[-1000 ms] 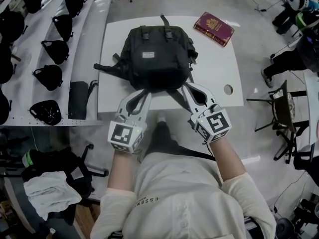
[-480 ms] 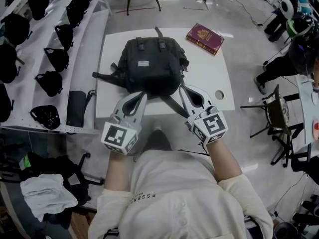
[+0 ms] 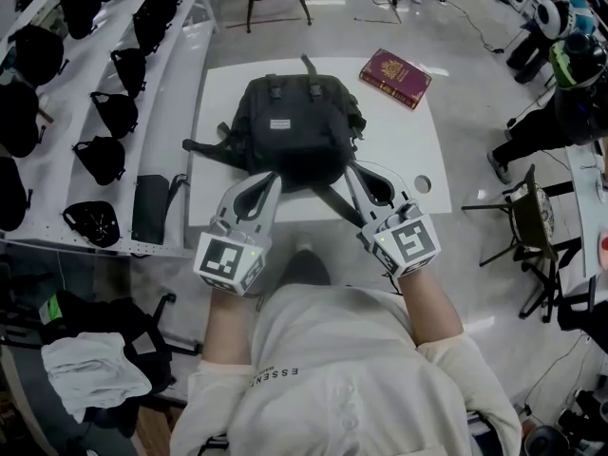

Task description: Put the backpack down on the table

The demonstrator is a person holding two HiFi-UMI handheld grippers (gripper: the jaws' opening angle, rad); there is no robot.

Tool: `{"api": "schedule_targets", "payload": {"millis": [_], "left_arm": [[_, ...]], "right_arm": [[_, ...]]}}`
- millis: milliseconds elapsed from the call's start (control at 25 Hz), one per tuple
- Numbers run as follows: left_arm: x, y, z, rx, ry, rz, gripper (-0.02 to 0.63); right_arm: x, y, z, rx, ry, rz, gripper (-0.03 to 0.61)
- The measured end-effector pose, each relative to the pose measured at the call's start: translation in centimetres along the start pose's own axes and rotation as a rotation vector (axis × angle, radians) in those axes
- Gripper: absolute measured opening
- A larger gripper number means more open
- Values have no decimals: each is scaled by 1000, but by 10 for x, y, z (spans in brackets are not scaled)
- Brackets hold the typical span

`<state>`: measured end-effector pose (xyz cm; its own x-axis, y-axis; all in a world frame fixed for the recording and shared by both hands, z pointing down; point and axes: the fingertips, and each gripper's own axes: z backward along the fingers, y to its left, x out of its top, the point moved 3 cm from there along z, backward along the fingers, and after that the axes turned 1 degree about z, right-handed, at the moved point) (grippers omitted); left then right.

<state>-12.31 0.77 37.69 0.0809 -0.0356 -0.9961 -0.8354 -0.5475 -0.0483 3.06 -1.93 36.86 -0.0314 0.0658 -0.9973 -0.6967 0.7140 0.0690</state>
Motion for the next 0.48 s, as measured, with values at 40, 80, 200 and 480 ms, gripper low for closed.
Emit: {"api": "schedule_targets", "payload": {"millis": [40,80,200,480], "left_arm": [[0,1,0,0,3,-1,3],[0,0,0,0,4,-2,3],[2,-1,0,-9,-2,-6,3],[1,5,-3,11,5,-3,3]], "right_arm": [[0,0,-1,2,1,0,14],[0,1,-1,2,1,-2,14],[-1,-1,0,-10,1,-8,14],[-1,-3,-1,-48,23,54,14]]}}
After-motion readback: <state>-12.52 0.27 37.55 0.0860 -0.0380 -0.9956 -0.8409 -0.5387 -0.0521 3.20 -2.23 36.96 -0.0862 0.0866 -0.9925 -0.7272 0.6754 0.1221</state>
